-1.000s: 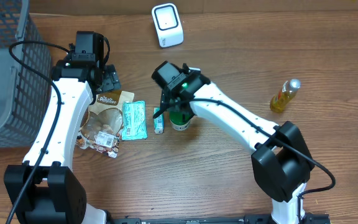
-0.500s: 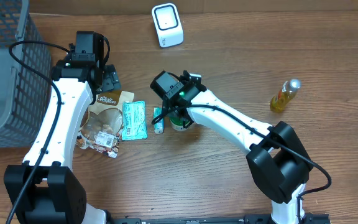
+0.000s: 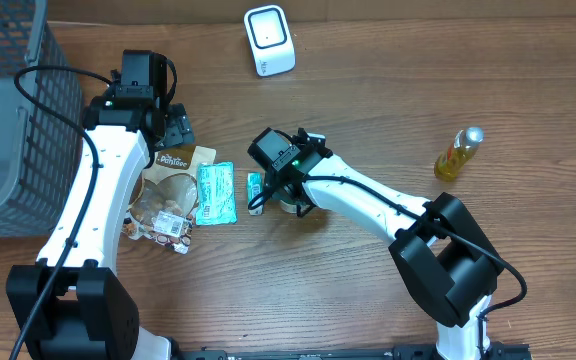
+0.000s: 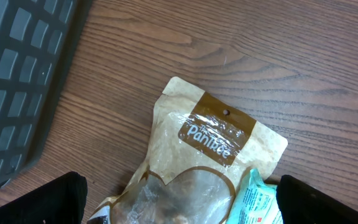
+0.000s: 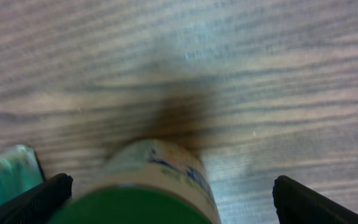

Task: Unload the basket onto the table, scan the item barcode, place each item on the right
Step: 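Close the right gripper on the jar and lift it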

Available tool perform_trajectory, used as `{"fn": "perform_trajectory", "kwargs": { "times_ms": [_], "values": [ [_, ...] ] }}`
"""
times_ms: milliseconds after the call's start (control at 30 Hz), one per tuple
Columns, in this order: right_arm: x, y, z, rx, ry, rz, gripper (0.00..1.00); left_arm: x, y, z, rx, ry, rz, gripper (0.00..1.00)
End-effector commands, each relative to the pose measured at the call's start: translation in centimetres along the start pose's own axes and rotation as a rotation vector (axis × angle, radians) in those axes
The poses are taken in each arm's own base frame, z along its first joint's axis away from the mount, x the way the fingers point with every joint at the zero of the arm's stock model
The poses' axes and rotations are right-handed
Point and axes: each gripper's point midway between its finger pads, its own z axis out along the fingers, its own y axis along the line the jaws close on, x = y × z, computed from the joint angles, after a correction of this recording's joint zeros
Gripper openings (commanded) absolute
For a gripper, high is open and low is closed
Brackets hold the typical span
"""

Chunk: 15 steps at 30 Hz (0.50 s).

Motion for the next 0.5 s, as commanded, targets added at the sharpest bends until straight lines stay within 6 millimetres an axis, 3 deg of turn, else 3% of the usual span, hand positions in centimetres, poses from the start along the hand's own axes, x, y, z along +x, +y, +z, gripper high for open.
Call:
{"fn": "perform_trajectory", "kwargs": {
  "times_ms": [0,200,333,467],
  "values": [
    [-0.9,-0.4,-0.2,0.015,-0.055,0.009,1.00,0.0,-0.2,0.2,-0.010,-0.001,0.009,1.00],
    [-1.2,-0.6,-0.2,0.023,-0.064,-0.001,1.00,0.0,-0.2,0.2,-0.010,-0.001,0.009,0.99],
    [-1.6,-0.2,-0.7,0.019,-0.069,-0.190,0.98,0.0,-0.2,0.2,-0.010,-0.002,0.009,1.00],
    [-2.3,0.6,-2.6,-0.002,-0.056,-0.352,0.95,0.0,-0.2,0.2,-0.010,-0.001,0.009,1.00]
  ]
}}
